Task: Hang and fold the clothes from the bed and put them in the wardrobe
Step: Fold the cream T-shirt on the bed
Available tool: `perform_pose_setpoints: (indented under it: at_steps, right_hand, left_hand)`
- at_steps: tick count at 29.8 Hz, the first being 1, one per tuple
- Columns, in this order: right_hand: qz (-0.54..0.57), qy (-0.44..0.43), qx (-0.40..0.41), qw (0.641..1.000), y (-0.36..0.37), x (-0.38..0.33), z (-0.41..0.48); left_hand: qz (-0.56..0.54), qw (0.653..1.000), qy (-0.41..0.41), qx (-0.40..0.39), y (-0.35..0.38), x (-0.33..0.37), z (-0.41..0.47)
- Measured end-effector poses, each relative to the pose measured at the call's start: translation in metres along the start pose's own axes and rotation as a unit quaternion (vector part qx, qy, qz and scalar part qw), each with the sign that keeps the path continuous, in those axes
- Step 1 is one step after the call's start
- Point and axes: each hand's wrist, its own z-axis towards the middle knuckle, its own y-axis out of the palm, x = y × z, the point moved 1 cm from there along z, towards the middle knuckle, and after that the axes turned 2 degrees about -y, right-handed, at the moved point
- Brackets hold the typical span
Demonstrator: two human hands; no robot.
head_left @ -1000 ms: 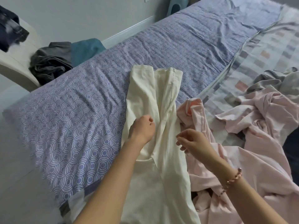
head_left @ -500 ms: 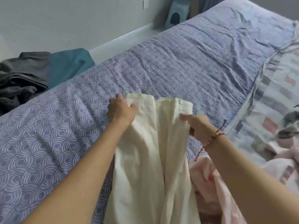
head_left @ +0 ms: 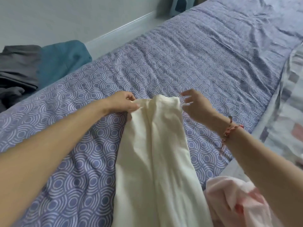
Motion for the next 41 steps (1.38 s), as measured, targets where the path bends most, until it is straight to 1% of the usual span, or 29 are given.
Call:
perform_pose_setpoints:
  at_steps: [1, 3, 4, 6, 8, 10, 12, 13, 15, 18, 19, 21, 23, 24, 25, 26, 27, 28, 29, 30, 31, 32, 34, 36, 38, 39, 41]
  right_hand:
    - [0.018, 0.001, -0.046, 0.999, -0.002, 0.003, 0.005]
    - [0.103, 0.040, -0.124, 0.986, -0.004, 0.004, 0.010]
    - [0.132, 0.061, -0.141, 0.979, -0.003, 0.004, 0.012]
    - [0.136, 0.075, -0.162, 0.975, 0.002, 0.000, 0.012]
    - [0.107, 0.054, -0.133, 0.984, 0.013, 0.001, 0.017]
    - [0.044, 0.030, -0.031, 0.998, 0.013, 0.002, 0.017]
    - [0.009, 0.025, 0.090, 0.996, 0.004, 0.005, 0.014]
    - [0.004, 0.028, 0.136, 0.990, -0.001, 0.007, 0.011]
    - [-0.004, 0.045, 0.183, 0.982, -0.008, 0.014, 0.009]
    - [-0.027, 0.107, 0.215, 0.970, -0.008, 0.013, 0.017]
    - [-0.032, 0.128, 0.224, 0.966, -0.007, 0.012, 0.021]
    - [-0.025, 0.161, 0.225, 0.961, -0.003, 0.015, 0.031]
    - [-0.003, 0.177, 0.210, 0.962, 0.001, 0.023, 0.035]
    - [0.010, 0.169, 0.198, 0.965, 0.003, 0.026, 0.034]
    - [0.011, 0.136, 0.193, 0.972, 0.004, 0.026, 0.032]
    - [-0.010, 0.087, 0.190, 0.978, 0.005, 0.026, 0.030]
    - [-0.050, 0.037, 0.186, 0.981, 0.004, 0.024, 0.027]
    - [-0.089, -0.004, 0.177, 0.980, 0.003, 0.020, 0.025]
    - [-0.113, -0.028, 0.165, 0.979, 0.003, 0.017, 0.024]
    - [-0.117, -0.038, 0.143, 0.982, 0.003, 0.014, 0.023]
    - [-0.111, -0.038, 0.112, 0.987, 0.005, 0.010, 0.023]
    - [-0.113, -0.032, 0.070, 0.991, 0.007, 0.006, 0.022]
    - [-0.155, -0.028, -0.025, 0.987, 0.012, 0.002, 0.021]
    - [-0.192, -0.015, -0.078, 0.978, 0.010, 0.003, 0.022]
    - [-0.189, -0.021, -0.071, 0.979, 0.002, 0.004, 0.025]
    - [-0.180, -0.030, -0.056, 0.982, -0.004, 0.003, 0.026]
    - [-0.153, -0.056, -0.019, 0.986, -0.017, -0.001, 0.024]
  left_hand:
    - [0.011, 1.000, -0.003, -0.029, -0.004, -0.001, 0.002]
    - [0.010, 0.997, -0.015, -0.069, -0.007, -0.001, 0.004]
    - [0.011, 0.997, -0.020, -0.076, -0.008, -0.001, 0.005]
    - [0.023, 0.996, -0.019, -0.083, -0.008, -0.001, 0.006]
    - [0.042, 0.995, -0.013, -0.089, -0.009, -0.001, 0.007]
    - [0.048, 0.995, -0.017, -0.081, -0.017, 0.001, 0.005]
    - [0.029, 0.998, -0.021, -0.053, -0.036, 0.004, 0.003]
    - [0.017, 0.999, -0.021, -0.037, -0.045, 0.006, 0.003]
    - [0.003, 1.000, -0.013, -0.003, -0.060, 0.011, 0.005]
    - [-0.002, 0.999, -0.002, 0.050, -0.050, 0.018, 0.014]
    - [0.025, 0.996, -0.002, 0.081, -0.041, 0.017, 0.019]
    - [0.066, 0.986, -0.023, 0.149, -0.024, 0.011, 0.028]
    - [0.044, 0.980, -0.077, 0.178, -0.009, 0.006, 0.029]
    - [0.056, 0.973, -0.073, 0.210, -0.003, 0.006, 0.025]
    - [0.084, 0.961, -0.038, 0.262, 0.000, 0.010, 0.018]
    - [0.118, 0.943, 0.023, 0.309, 0.005, 0.017, 0.011]
    - [0.132, 0.930, 0.082, 0.332, 0.012, 0.025, 0.007]
    - [0.116, 0.933, 0.114, 0.321, 0.021, 0.034, 0.002]
    - [0.083, 0.952, 0.113, 0.273, 0.031, 0.042, 0.000]
    - [0.052, 0.970, 0.102, 0.212, 0.042, 0.049, 0.000]
    - [0.044, 0.982, 0.086, 0.165, 0.052, 0.053, 0.004]
    - [0.056, 0.986, 0.072, 0.136, 0.060, 0.058, 0.007]
    - [0.147, 0.983, 0.051, 0.102, 0.067, 0.065, 0.016]
    - [0.223, 0.969, 0.046, 0.099, 0.067, 0.070, 0.024]
    - [0.279, 0.952, 0.051, 0.112, 0.064, 0.077, 0.030]
    - [0.283, 0.950, 0.064, 0.119, 0.063, 0.082, 0.030]
    - [0.245, 0.960, 0.083, 0.104, 0.058, 0.090, 0.030]
